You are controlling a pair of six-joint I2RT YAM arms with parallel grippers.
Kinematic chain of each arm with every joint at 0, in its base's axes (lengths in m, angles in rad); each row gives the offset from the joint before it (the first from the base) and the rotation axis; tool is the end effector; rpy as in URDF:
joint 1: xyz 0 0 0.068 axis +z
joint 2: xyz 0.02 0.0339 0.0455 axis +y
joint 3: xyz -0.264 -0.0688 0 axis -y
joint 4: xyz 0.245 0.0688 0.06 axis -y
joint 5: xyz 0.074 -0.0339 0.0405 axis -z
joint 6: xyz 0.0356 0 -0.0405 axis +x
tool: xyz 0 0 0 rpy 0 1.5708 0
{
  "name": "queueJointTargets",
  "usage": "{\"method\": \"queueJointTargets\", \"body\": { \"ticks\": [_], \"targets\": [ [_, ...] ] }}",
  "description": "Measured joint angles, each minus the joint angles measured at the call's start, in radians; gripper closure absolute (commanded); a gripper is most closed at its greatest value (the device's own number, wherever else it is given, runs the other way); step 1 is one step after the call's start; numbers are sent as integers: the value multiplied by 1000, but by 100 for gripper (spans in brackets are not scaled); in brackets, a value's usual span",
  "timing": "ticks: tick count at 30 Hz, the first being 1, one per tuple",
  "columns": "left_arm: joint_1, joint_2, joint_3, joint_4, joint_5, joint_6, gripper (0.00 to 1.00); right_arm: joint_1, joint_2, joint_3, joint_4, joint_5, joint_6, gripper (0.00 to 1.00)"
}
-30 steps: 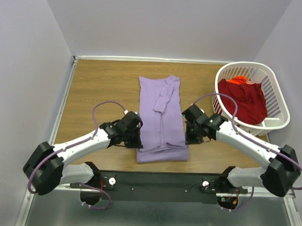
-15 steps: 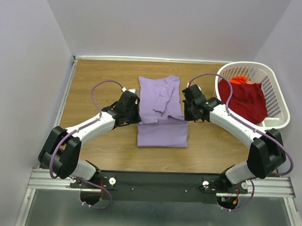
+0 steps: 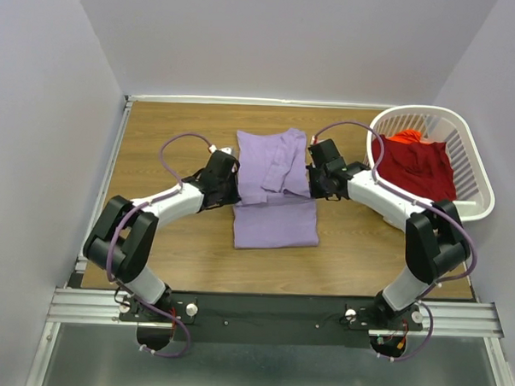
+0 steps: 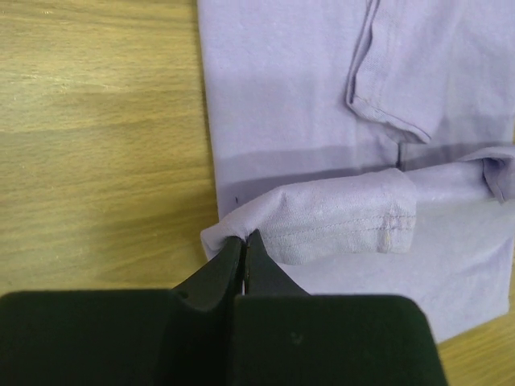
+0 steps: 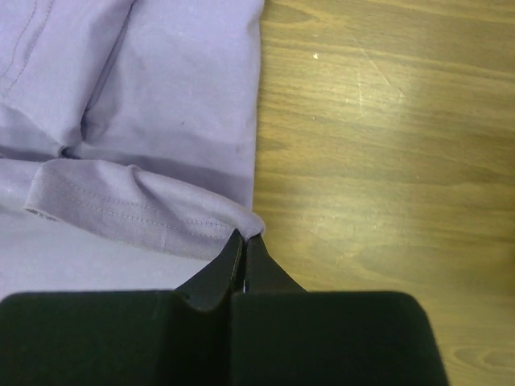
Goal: Fold and stack the t-shirts
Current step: Fold the tshirt
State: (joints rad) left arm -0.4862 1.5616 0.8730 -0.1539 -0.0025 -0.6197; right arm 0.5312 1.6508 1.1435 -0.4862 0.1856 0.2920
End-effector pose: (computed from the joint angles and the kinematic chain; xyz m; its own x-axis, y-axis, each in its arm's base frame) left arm 0.2810 -0.1484 0.1863 -0.8077 -0.2301 -0.5429 -0.0040 0.9229 -0.3851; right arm 0.2998 0.1685 0.2187 -0.8102 -0.1479 -0.5672 -0.1857 0.9826 0.0090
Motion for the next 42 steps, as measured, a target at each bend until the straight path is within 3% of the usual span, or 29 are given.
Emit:
{"method": "queueJointTargets", "body": {
  "ticks": [13, 16, 17, 20, 21, 24, 25, 30, 33, 34, 36, 42],
  "targets": [
    [1, 73, 2, 66, -26, 18, 97, -11, 66, -3, 76, 0, -31, 93],
    [1, 69, 2, 71, -29, 22, 96, -11, 66, -11, 84, 0, -32, 82],
    [1, 67, 2, 73, -29, 24, 95, -11, 66, -16, 86, 0, -31, 72],
    [1, 58, 2, 80, -37, 31, 74, -13, 66, -28, 87, 6, -29, 60],
    [2, 56, 2, 81, -39, 32, 60, -15, 65, -33, 87, 8, -28, 58],
    [3, 50, 2, 78, -45, 32, 42, -16, 54, -45, 87, 8, -24, 56],
    [3, 42, 2, 74, -46, 33, 40, -16, 42, -50, 87, 5, -23, 56],
    [-16, -92, -5, 40, -58, 21, 41, -9, -63, -61, 85, -48, 7, 58],
    [-83, -238, -34, 42, -81, -11, 53, 13, -115, -61, 104, -89, 30, 62],
    [-114, -277, -47, 45, -89, -27, 61, 28, -120, -61, 118, -105, 43, 65],
    [-173, -321, -77, 53, -95, -50, 66, 69, -114, -62, 137, -138, 58, 69],
    [-259, -209, -153, 56, -87, -91, 72, 168, -14, -63, 232, -224, 101, 81]
  ]
}}
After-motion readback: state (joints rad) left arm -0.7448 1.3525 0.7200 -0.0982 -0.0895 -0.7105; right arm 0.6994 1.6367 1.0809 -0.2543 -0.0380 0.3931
